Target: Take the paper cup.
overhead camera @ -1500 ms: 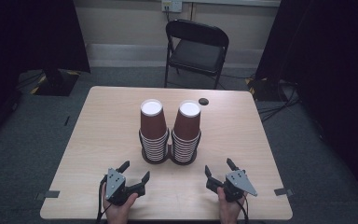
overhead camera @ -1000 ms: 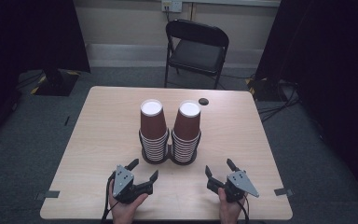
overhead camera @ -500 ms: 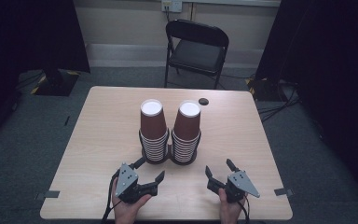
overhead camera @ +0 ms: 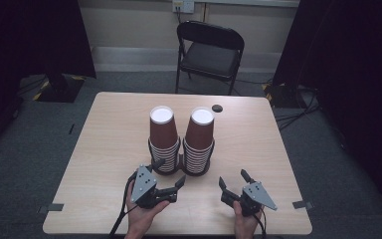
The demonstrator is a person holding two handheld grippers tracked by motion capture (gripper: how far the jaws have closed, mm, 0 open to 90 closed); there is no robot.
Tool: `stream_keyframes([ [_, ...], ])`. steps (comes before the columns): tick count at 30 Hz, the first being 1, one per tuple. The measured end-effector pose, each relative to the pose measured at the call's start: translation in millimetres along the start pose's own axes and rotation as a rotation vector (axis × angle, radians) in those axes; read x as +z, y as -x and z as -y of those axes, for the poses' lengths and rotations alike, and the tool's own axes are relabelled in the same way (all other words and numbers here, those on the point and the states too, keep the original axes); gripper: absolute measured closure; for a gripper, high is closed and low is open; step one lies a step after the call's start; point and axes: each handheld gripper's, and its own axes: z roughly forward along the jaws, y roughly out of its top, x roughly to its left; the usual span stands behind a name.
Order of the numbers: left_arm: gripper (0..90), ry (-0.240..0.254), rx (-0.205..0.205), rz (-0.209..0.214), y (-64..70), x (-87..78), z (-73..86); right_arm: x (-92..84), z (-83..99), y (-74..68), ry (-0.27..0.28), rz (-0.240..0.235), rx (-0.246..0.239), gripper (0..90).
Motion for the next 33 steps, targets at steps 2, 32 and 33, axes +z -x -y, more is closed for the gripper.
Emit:
stream_keyframes([
  [2,17.2,0.003,-0.001,0.006,-0.1,2.8,-2.3,-0.2,0.0,0.5,0.001,-0.001,0.004,16.7],
  [32,18.0,0.006,0.032,-0.038,-4.6,35.2,-37.0,0.8,-0.4,-0.2,-0.010,0.000,-0.001,17.7],
  [33,18.1,-0.001,0.022,-0.044,-5.0,36.7,-38.5,0.9,-0.4,-0.4,-0.009,0.002,-0.003,17.7],
])
